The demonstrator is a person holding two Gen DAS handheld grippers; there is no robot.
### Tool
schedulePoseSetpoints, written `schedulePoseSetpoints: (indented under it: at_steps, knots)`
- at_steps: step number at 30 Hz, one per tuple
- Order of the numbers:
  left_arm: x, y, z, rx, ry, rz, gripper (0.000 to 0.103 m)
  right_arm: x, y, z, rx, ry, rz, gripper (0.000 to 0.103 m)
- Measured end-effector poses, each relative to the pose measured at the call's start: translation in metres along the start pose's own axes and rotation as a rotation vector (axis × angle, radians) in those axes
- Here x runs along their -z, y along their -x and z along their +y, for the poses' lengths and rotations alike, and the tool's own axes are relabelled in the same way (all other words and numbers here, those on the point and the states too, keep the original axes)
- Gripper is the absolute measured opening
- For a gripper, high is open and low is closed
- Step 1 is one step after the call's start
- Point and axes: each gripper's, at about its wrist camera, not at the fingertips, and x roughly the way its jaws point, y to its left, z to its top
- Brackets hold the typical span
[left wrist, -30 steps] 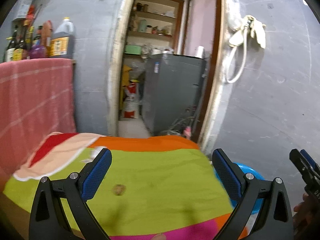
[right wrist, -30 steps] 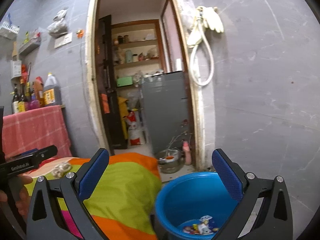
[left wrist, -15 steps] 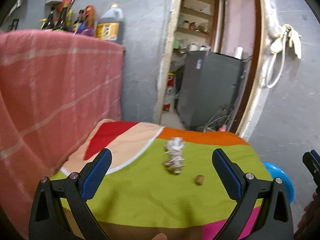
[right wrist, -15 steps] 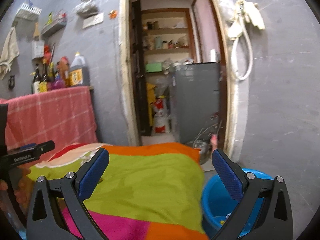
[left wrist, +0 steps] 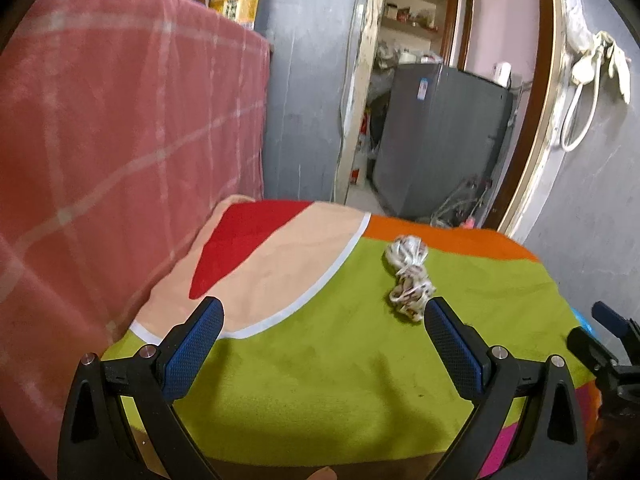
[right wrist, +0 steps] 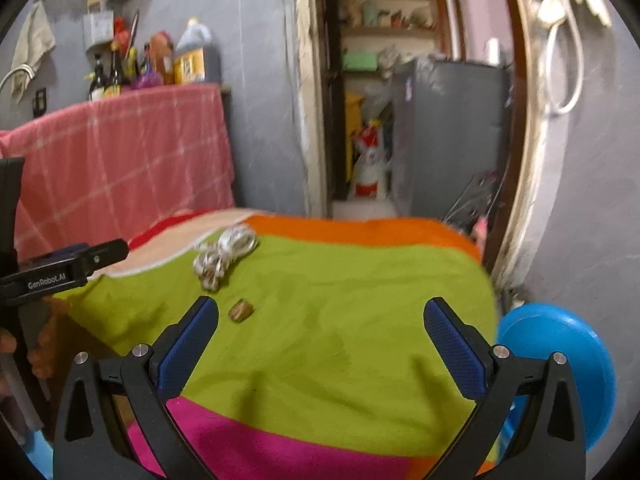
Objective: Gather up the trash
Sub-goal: 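Move both tools back over the white ribbon and brown scrap on the blanket, then grasp the white printed ribbon with the left gripper while the right grasps the brown scrap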
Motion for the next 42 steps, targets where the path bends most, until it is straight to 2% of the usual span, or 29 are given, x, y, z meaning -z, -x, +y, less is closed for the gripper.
schedulePoseSetpoints:
  at_steps: [4,6,10,12,21,26,34,37,42]
  knots:
    - [0.0,-0.011,-0.001,-0.007,-0.026,0.039,0.098,0.001,-0.018,0.005,-0.029,0.011,0.067,0.103]
    - [0.0,-0.017,0.0,-0.014,-0.032,0.059,0.098,0.001,-0.028,0.007,-0.045,0.011,0.102,0.1]
    - [0.001,-0.031,0.006,-0.025,-0.018,0.11,0.098,-0.002,-0.048,0.014,-0.072,0.02,0.19,0.086]
    - [0.002,-0.036,0.009,-0.033,-0.007,0.135,0.098,-0.003,-0.059,0.018,-0.086,0.025,0.233,0.085]
    - [0.001,-0.046,0.015,-0.031,0.031,0.174,0.098,-0.006,-0.092,0.035,-0.155,0.083,0.361,0.065]
    - [0.0,-0.049,0.016,-0.024,0.044,0.18,0.098,-0.01,-0.101,0.038,-0.153,0.092,0.39,0.047]
    - [-0.003,-0.053,0.007,0.002,0.027,0.182,0.098,-0.012,-0.103,0.032,-0.162,0.076,0.39,0.019]
    - [-0.003,-0.055,0.001,0.014,0.002,0.185,0.098,-0.015,-0.105,0.025,-0.156,0.064,0.383,0.015]
    - [-0.002,-0.059,-0.01,0.048,-0.046,0.188,0.098,-0.02,-0.104,0.006,-0.143,0.018,0.363,0.015]
